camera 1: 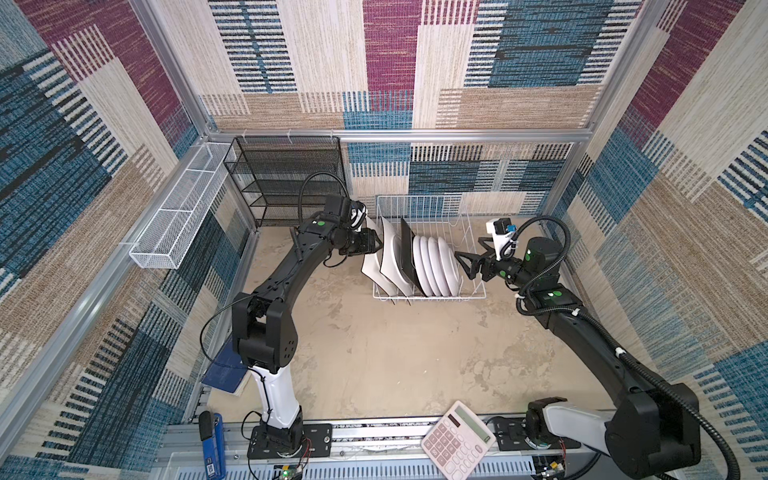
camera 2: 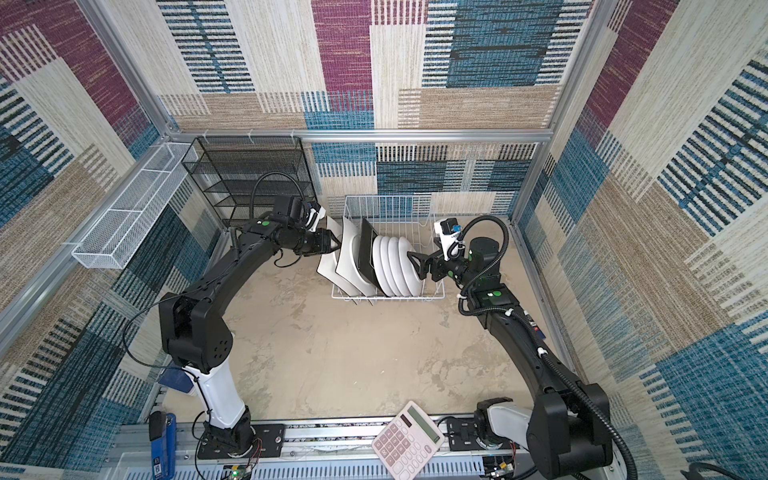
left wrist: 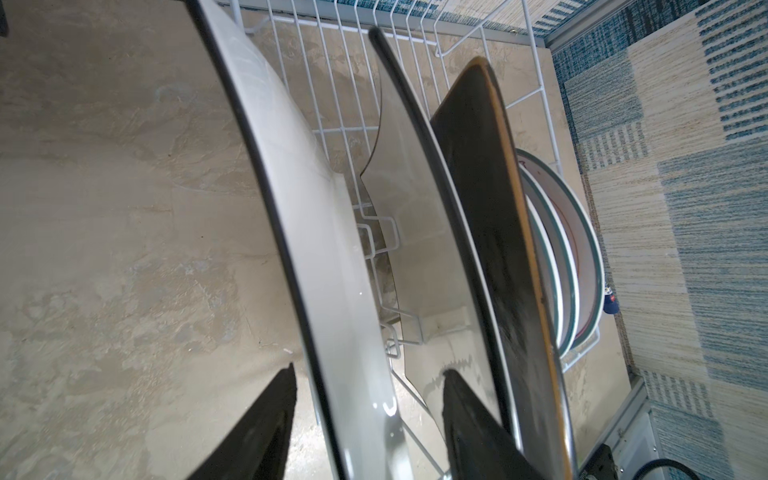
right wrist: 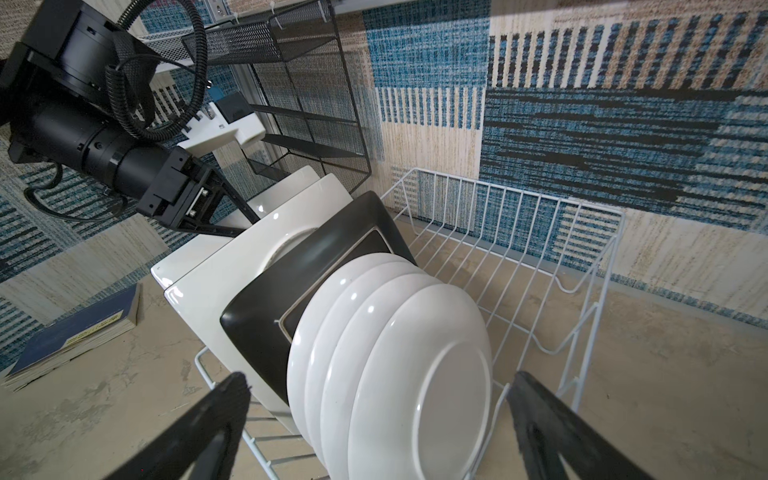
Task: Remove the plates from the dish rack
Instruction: 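Reach left gripper to outer white square plate while right gripper nears rack, then close the left gripper on the white square plate's rim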
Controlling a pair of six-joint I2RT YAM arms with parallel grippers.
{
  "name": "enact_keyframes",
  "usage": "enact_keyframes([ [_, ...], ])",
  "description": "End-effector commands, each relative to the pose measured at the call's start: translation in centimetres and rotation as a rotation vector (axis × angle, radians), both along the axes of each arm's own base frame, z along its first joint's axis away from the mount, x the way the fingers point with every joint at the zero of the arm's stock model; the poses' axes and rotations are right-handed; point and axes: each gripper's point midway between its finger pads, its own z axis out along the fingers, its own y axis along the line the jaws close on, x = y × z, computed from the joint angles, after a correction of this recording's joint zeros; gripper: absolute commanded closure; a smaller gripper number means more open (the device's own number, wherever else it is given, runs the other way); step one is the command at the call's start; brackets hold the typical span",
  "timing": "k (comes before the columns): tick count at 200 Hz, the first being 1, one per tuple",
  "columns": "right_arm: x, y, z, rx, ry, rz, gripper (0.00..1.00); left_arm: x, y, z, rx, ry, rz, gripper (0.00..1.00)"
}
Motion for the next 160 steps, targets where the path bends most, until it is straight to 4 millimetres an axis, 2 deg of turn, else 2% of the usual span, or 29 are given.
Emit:
enact_keyframes([
  [1,0.3,0.2,0.7,0.009,-0.012,-0.001,0.01,-0.3,-0.5,-0.1,-0.017,0.026,0.0,0.42],
  [44,0.5,0.4,1.3,0.018,-0.024,0.002,0.01,-0.5,-0.6,-1.1,-0.005,0.059,-0.006,0.46],
  [101,0.5,0.8,0.8,0.025,-0.009,0.001,0.01,-0.8,-1.0,-1.7,-0.008,0.086,-0.018,0.54],
  [134,0.5,0.6,0.9,0.023,-0.015,-0.009,0.01,-0.9,-1.3,-1.9,-0.018,0.097,-0.019,0.55],
  [160,0.6,0.5,1.0,0.019,-0.019,-0.019,0.01,-0.9,-1.3,-2.0,-0.024,0.106,-0.012,0.61],
])
